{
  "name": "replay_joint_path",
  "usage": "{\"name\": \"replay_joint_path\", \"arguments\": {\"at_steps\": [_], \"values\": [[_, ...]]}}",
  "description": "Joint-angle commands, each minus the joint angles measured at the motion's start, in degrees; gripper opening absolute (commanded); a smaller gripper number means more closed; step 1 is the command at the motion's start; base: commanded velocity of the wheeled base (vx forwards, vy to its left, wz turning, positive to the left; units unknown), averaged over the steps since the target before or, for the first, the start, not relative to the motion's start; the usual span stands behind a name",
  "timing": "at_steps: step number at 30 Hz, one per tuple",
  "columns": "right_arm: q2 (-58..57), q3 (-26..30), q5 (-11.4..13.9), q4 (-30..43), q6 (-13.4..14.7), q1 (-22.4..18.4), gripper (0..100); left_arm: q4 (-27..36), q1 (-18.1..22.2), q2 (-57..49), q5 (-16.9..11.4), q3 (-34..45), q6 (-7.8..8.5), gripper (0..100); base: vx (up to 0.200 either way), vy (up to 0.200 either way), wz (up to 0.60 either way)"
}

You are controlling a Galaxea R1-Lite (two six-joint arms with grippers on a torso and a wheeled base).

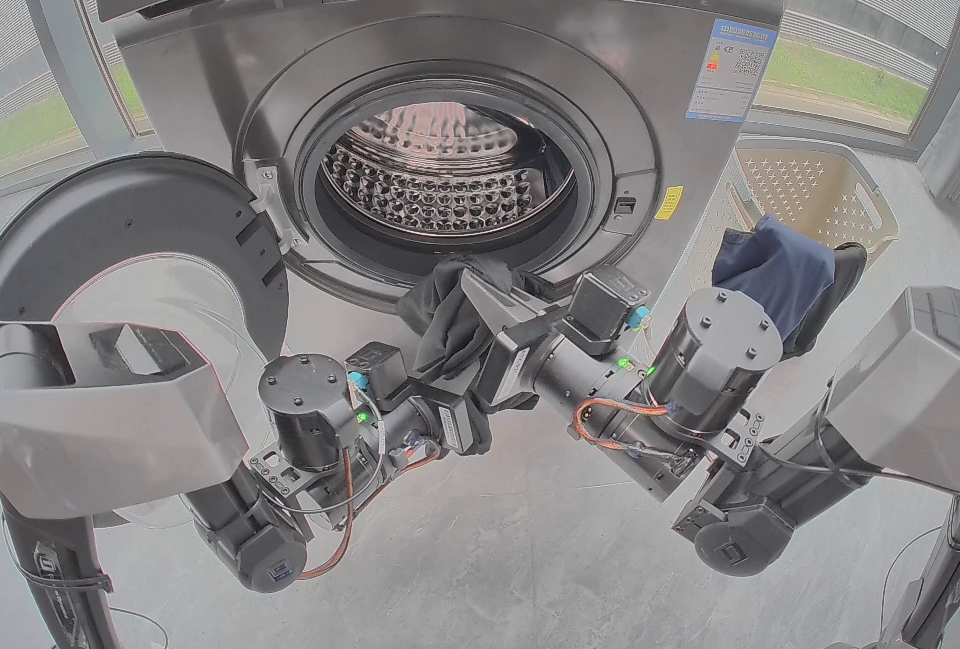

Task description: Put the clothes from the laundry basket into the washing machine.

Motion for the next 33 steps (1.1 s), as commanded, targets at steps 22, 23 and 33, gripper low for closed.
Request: {"name": "replay_joint_path", "arguments": {"at_steps": [22,23,33], "values": [[0.2,0.6,0.0,0.0,0.4,0.0,0,0.0,-1.1,-8.2,-1.6,9.7,0.12,100,0.0,0.0,0.0],[0.1,0.6,0.0,0.0,0.4,0.1,0,0.0,-0.9,-7.9,-1.6,9.4,0.12,100,0.0,0.0,0.0],[0.1,0.5,0.0,0.0,0.4,0.6,0,0.0,0.7,-4.2,-1.7,7.9,0.21,100,0.0,0.0,0.0]]}}
